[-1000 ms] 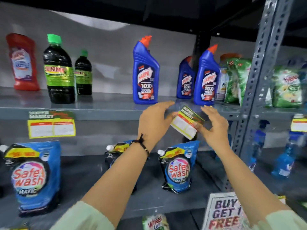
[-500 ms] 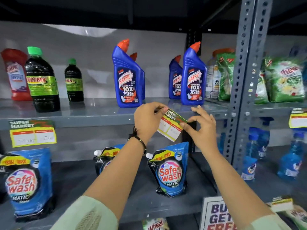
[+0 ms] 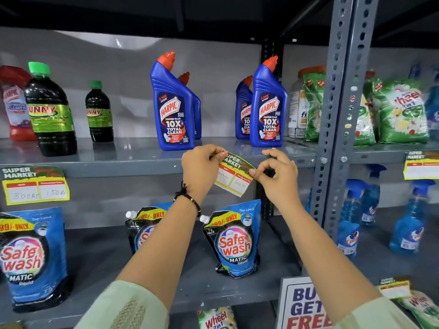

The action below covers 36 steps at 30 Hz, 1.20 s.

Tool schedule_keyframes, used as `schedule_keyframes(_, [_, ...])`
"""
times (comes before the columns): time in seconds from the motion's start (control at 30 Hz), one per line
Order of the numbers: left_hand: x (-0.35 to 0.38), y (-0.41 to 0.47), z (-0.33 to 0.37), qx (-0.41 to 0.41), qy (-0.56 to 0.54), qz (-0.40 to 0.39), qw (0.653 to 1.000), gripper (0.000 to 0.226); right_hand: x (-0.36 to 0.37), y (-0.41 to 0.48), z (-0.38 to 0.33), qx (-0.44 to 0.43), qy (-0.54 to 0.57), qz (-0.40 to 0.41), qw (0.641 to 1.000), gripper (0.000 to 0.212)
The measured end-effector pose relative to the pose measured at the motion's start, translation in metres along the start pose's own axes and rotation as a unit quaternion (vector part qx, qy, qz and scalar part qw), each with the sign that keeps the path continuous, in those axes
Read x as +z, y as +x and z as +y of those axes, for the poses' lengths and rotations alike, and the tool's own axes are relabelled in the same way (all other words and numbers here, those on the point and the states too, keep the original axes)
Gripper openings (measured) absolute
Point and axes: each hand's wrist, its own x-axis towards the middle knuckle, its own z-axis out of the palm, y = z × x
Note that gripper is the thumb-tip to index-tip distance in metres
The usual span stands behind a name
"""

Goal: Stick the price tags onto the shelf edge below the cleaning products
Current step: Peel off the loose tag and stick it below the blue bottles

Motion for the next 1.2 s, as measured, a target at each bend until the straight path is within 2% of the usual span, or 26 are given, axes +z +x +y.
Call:
schedule_keyframes(0.17, [-0.003, 0.0, 0.0, -0.007, -0.009, -0.021, 1.0, 0.015, -0.005, -0.001, -0.001, 0.006, 0.043, -0.029, 0.999, 0.016])
schedule_keyframes(0.37, [-0.009, -0.012, -0.001, 0.007, -0.033, -0.036, 0.999, 0.015, -0.017, -0.002, -0.004, 0.01, 0.04, -0.082, 0.996, 0.018])
schedule_keyframes(0.5, [-0.008, -0.027, -0.008, 0.051, 0.047, -0.021, 0.997, 0.017, -0.022, 0.002, -0.004, -0.006, -0.018, -0.105, 0.994, 0.014])
schedule_keyframes(0.73, [-0.007, -0.028, -0.015, 0.075, 0.108, -0.027, 0.991, 0.019, -0.018, 0.006, -0.007, -0.026, -0.078, -0.089, 0.993, 0.016])
schedule_keyframes(1.0, [-0.007, -0.024, -0.004, 0.051, 0.06, 0.037, 0.996, 0.019, -0.017, 0.021, -0.015, -0.021, -0.082, -0.05, 0.995, 0.019])
schedule_keyframes(1.2, [-0.008, -0.018, 0.0, 0.041, 0.066, 0.061, 0.995, 0.015, -0.01, 0.028, -0.015, -0.049, -0.123, -0.03, 0.991, 0.021])
